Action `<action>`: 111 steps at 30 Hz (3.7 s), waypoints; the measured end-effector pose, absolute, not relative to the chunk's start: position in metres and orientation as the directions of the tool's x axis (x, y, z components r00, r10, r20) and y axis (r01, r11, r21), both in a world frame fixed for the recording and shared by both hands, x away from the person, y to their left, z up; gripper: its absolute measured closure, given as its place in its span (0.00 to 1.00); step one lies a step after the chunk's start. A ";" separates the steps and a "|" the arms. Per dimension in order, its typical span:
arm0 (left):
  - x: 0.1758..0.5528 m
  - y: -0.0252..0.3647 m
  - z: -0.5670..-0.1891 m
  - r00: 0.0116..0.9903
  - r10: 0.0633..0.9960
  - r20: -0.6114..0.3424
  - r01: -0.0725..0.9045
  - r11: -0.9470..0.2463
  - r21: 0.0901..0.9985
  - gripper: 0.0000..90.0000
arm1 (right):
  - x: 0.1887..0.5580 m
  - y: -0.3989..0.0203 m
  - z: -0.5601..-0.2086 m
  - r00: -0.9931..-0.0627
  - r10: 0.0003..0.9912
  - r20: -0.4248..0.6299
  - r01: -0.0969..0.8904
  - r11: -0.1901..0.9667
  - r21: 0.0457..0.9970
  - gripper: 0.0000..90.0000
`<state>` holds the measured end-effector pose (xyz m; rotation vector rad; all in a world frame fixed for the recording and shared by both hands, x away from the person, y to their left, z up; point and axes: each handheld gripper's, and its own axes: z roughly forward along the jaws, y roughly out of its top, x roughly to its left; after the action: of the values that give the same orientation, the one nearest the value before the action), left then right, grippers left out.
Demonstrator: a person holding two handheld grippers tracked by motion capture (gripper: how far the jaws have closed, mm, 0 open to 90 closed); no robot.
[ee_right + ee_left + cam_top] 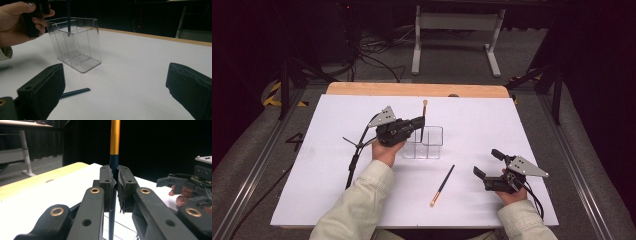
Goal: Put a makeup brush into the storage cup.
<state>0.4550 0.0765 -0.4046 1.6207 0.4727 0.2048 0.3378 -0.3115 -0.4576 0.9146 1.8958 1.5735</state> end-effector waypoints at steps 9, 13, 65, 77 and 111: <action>0.455 0.077 -0.408 0.898 0.415 -0.147 0.189 -0.061 0.980 0.92 | 0.338 -0.310 -0.457 -0.640 0.768 0.024 0.174 0.115 0.978 0.01; 0.455 0.079 -0.409 0.897 0.407 -0.170 0.207 -0.048 0.977 0.91 | 0.338 -0.311 -0.457 -0.639 0.767 0.049 0.189 0.095 0.977 0.00; 0.367 0.194 -0.372 0.865 0.492 -0.099 0.177 -0.114 0.978 0.06 | 0.335 -0.312 -0.408 -0.707 0.699 0.108 0.173 0.023 0.985 0.00; 0.363 0.211 -0.384 0.848 0.513 -0.130 0.203 -0.088 0.975 0.06 | 0.340 -0.309 -0.392 -0.729 0.682 0.067 0.146 0.060 0.988 0.00; 0.352 0.243 -0.404 0.776 0.612 -0.154 0.277 -0.111 0.955 0.05 | 0.373 -0.258 -0.332 -0.884 0.461 -0.082 0.178 0.494 0.851 0.02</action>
<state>0.3518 0.2427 -0.4039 1.7009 0.7060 0.3283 0.3728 -0.2578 -0.3316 0.5391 2.4428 1.3399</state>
